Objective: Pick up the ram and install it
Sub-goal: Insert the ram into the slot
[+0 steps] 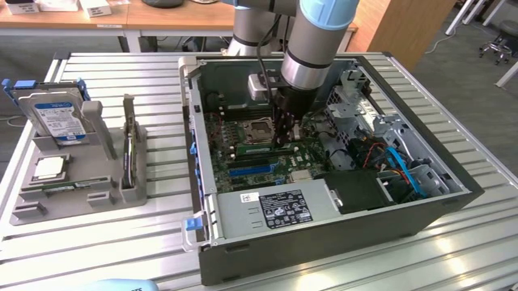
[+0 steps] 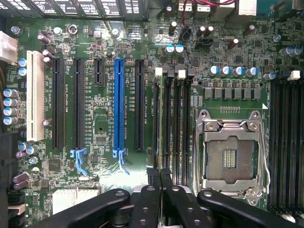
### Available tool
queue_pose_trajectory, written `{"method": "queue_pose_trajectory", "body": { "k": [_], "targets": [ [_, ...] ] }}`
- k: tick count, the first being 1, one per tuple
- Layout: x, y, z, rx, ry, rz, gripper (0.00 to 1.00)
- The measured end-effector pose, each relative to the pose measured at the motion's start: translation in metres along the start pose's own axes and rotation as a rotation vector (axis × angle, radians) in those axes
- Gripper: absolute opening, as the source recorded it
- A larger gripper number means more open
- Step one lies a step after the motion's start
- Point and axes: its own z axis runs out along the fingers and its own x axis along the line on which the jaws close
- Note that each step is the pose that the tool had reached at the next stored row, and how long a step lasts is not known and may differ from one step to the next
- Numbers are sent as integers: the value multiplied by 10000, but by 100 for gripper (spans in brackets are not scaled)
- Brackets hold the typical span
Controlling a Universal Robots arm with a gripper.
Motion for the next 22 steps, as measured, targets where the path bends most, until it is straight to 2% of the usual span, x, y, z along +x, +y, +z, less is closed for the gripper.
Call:
{"method": "queue_pose_trajectory", "body": {
  "k": [22],
  "targets": [
    [0,-12,1,-3,5,-148,12]
  ]
}}
